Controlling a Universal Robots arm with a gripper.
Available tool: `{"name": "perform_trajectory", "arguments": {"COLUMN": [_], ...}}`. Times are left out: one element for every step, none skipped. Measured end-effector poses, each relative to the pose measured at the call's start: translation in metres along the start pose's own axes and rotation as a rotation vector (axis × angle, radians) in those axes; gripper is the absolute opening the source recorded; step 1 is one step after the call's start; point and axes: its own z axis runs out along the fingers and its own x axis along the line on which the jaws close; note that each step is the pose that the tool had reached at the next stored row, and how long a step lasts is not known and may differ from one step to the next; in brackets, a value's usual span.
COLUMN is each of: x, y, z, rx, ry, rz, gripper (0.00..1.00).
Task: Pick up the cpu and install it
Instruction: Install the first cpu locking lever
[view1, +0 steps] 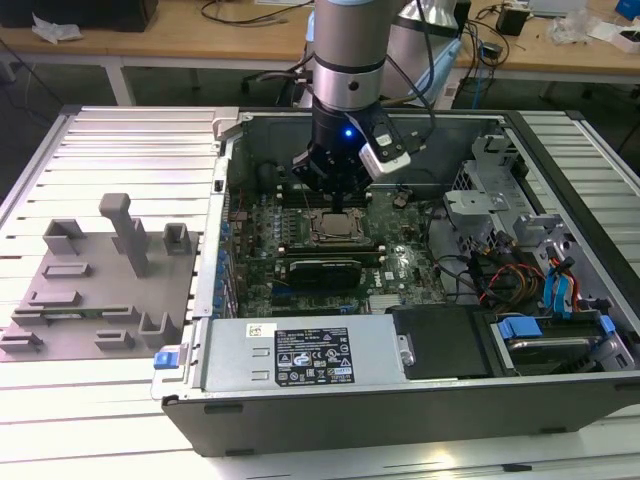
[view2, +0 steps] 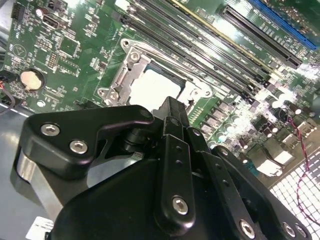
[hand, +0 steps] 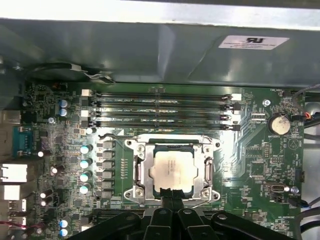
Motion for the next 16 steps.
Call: {"name": "perform_trajectory", "arguments": {"x": [0.0048,0.0095,0.0138,0.0183,0.022,0.0251,0.0271,0.0281,0.0282,0.0282,0.0283,0.0282,0.0282,0.0281,0.028,0.028], "y": [0.0001,0.0002,0.0003,0.0004,0.0004,0.0005,0.0005,0.0006,0.0005,0.0005,0.0005,0.0005,0.0005,0.0005,0.0005,0.0005], "z": [-0.0001,-0.0003,-0.0003,-0.0005,-0.0006,-0.0007,-0.0007,-0.0007,-0.0008,-0.0008,-0.0017,-0.0027,-0.0045,-0.008,-0.0099,-0.0116], "rx": [0.0,0.0001,0.0,0.0,0.0,0.0,0.0,0.0001,0.0001,0.0001,0.0002,0.0001,0.0001,0.0001,0.0001,0.0], "ry": [0.0,0.0,-0.0001,-0.0001,0.0,-0.0001,-0.0001,0.0,0.0,0.0,0.0001,0.0,0.0,0.0,0.0,0.0], "rz": [0.0,0.0,0.0,0.0,0.0,0.0,0.0,0.0,0.0,0.0,0.0,0.0,0.0,0.0,0.0,0.0], "gripper": [0.11,0.11,0.11,0.11,0.11,0.11,0.11,0.11,0.11,0.11,0.11,0.11,0.11,0.11,0.11,0.11]}}
